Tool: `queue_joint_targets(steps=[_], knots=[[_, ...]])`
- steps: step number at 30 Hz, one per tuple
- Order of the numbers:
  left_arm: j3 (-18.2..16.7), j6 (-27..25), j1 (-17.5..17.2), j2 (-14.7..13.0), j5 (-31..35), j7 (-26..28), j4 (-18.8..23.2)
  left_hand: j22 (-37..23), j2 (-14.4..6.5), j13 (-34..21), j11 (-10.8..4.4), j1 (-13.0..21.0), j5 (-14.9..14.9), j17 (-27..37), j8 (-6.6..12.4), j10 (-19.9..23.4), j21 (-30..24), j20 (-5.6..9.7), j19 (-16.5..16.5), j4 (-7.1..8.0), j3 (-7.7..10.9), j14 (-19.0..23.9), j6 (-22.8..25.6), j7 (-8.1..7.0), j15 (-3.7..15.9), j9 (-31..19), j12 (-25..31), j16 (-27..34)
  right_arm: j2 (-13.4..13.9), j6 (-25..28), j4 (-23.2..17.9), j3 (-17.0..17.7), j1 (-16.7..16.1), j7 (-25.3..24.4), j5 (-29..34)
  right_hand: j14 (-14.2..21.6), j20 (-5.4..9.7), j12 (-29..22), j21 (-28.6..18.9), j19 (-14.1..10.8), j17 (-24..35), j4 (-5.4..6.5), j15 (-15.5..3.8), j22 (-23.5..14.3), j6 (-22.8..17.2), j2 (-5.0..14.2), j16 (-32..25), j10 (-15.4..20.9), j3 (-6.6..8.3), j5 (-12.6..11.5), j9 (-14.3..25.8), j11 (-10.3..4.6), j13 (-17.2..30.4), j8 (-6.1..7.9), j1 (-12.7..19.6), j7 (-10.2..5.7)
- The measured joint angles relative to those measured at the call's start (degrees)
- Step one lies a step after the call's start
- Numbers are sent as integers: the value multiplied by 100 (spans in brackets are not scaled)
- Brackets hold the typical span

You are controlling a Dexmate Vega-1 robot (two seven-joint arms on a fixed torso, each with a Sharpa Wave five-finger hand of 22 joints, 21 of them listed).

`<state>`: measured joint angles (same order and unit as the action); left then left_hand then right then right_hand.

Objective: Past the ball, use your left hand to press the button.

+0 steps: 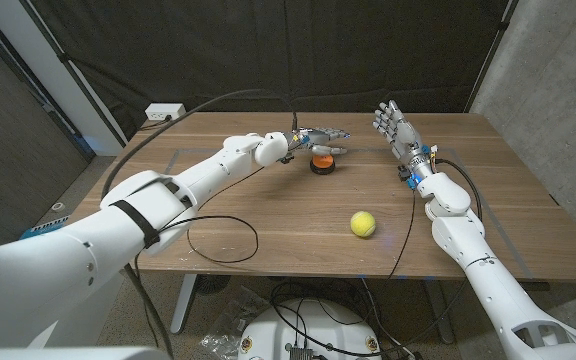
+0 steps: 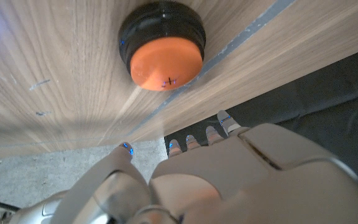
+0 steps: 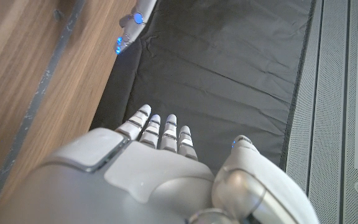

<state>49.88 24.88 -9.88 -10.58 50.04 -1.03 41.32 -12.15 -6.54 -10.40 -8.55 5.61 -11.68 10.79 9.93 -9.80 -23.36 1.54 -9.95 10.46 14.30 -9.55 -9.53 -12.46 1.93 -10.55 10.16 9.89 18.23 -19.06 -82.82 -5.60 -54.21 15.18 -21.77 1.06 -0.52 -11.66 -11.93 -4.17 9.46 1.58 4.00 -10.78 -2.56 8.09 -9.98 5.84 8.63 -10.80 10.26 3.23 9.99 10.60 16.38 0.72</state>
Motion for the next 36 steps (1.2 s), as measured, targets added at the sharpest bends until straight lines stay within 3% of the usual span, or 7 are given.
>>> queue_joint_targets(steps=[6, 19, 21, 26, 28, 31, 36], knots=[[276, 3, 108, 113, 143, 152, -293, -38, 144, 0, -99, -298, 0, 3, 0, -32, 126, 0, 0, 52, -55, 0, 0, 0, 0, 0, 0, 0, 20, -32, -31, -11, -49, 1, -20, 0, 0, 0, 0, 0, 0, 0, 0, 0, 0, 0, 0, -1, 0, 0, 0, 0, 0, 0, 0, 0], [722, -193, 198, 277, 315, 212, -557, -95, 283, -4, -75, -604, -87, 29, 0, -9, 796, 0, 0, 83, -315, 0, 0, 0, 0, -27, -36, 0, 73, -60, -123, -5, -175, -43, -71, 0, 1, 0, 0, 0, 0, 0, 0, 0, 0, 0, 0, -2, 0, 0, 0, 1, 0, 0, 0, 0], [777, -262, 198, 293, 347, 169, -556, -116, 297, -14, -67, -619, -116, 51, 0, 0, 1071, 0, 0, 89, -522, 0, 0, 0, 0, -29, -84, -38, 82, -61, -141, -4, -190, -45, -76, 0, 1, 0, 0, 1, 0, 0, 0, 0, 1, 0, 0, -2, 0, 0, 0, 1, 0, 0, 0, 0], [868, -383, 198, 297, 398, 124, -542, -193, 283, -15, -3, -723, -476, 40, -44, -3, 1374, 0, 0, 102, -1647, 0, -32, 32, 0, -54, -107, -38, 105, -62, -187, 3, -230, -69, -87, 0, 1, 0, 0, 1, 0, 0, 0, 0, 1, 0, 0, -2, 0, 0, 0, 1, 0, 0, 0, 0], [890, -427, 189, 297, 417, 126, -523, -167, 284, -12, -3, -723, -646, 21, -44, -3, 1385, 0, 0, 104, -1964, 0, -32, 32, 0, -45, -107, -50, 111, -62, -201, 4, -241, -79, -89, 0, 1, 0, 0, 1, 0, 0, 0, 0, 1, 0, 0, -2, 0, 0, 0, 1, 0, 0, 0, 0], [920, -514, 165, 296, 456, 217, -508, -104, 284, 2, 51, -722, -775, 12, -89, -10, 1385, 0, 0, 103, -2144, 0, -32, 32, 0, -36, -151, -82, 126, -62, -230, 7, -258, -87, -91, 0, 1, 0, 0, 1, 0, 1, 0, 0, 1, 0, 0, -3, 0, 0, 0, 1, 0, 0, 0, 0], [996, -607, 92, 295, 497, 444, -542, -38, 336, 29, 58, -669, -855, -8, -89, -3, 1407, 0, 0, 107, -2181, 0, -62, 62, 0, -14, -151, -82, 153, -22, -258, 8, -276, -110, -92, -1, 1, 0, 0, 1, 0, 1, -1, 0, 1, 0, 0, 9, 0, 0, 0, -10, 0, 0, 0, 0]])
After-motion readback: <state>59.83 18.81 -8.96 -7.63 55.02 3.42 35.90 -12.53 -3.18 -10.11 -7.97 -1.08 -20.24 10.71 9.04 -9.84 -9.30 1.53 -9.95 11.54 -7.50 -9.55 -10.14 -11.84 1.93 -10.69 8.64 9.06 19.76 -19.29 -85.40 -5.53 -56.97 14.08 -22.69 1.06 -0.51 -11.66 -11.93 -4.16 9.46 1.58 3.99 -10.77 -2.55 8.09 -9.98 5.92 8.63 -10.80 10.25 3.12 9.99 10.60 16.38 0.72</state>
